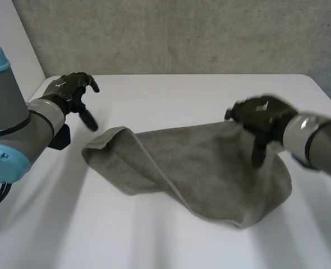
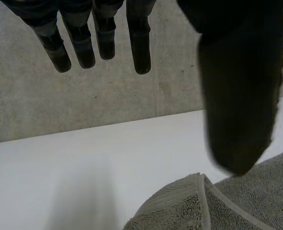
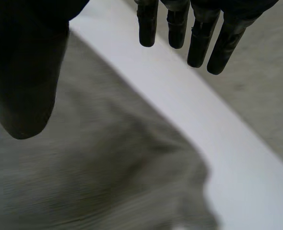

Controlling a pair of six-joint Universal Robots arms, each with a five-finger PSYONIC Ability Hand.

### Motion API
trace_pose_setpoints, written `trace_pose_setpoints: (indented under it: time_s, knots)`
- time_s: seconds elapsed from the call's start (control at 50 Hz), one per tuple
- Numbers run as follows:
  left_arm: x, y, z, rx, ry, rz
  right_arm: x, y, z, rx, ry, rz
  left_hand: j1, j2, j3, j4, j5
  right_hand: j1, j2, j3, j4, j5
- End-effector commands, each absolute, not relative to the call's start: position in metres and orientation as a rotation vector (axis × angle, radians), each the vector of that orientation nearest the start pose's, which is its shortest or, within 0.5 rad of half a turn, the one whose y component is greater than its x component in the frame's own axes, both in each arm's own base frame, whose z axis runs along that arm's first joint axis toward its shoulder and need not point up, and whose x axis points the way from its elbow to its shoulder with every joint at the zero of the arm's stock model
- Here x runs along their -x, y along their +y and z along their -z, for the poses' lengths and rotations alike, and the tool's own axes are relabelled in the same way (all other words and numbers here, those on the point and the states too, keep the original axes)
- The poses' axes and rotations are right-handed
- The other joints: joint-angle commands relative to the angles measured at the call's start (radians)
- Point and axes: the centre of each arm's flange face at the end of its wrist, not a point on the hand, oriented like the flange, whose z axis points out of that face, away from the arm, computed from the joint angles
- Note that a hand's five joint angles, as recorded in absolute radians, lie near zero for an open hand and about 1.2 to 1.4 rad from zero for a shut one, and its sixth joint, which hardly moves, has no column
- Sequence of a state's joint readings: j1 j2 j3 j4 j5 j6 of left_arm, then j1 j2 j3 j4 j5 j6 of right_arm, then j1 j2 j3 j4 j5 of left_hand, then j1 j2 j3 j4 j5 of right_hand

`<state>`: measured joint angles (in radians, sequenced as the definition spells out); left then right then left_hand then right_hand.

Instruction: Fold the towel.

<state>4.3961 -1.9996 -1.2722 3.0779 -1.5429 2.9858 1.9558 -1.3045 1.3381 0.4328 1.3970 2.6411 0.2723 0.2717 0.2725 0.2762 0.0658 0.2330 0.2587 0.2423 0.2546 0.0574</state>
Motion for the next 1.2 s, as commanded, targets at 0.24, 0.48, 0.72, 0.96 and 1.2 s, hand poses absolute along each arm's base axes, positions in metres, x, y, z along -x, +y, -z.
trace_pose_setpoints:
  time_s: [0.24,0.48,0.72,0.96,1.2]
  knots:
    - [0.258,-0.338,-0.192,-0.386,2.668,2.134,-0.231,-0.163,-0.167,1.157,2.306,1.499,-0.053,-0.052,-0.053,-0.057,-0.021,0.016,-0.01,0.007,-0.005,0.017]
    - [0.265,-0.345,-0.152,-0.393,2.648,2.169,-0.228,-0.157,-0.141,1.162,2.284,1.555,-0.05,-0.049,-0.05,-0.054,-0.018,0.257,0.231,0.248,0.236,0.258]
    - [0.268,-0.352,-0.132,-0.393,2.647,2.171,-0.228,-0.157,-0.139,1.147,2.283,1.568,-0.029,-0.029,-0.03,-0.033,0.003,0.374,0.349,0.365,0.353,0.376]
    - [0.261,-0.353,-0.132,-0.452,2.515,2.096,-0.229,-0.159,-0.138,1.132,2.253,1.625,0.179,0.18,0.179,0.175,0.211,0.378,0.352,0.368,0.356,0.379]
    - [0.26,-0.351,-0.128,-0.55,2.453,2.041,-0.23,-0.163,-0.137,1.074,2.244,1.633,0.173,0.174,0.173,0.169,0.205,0.577,0.551,0.568,0.556,0.578]
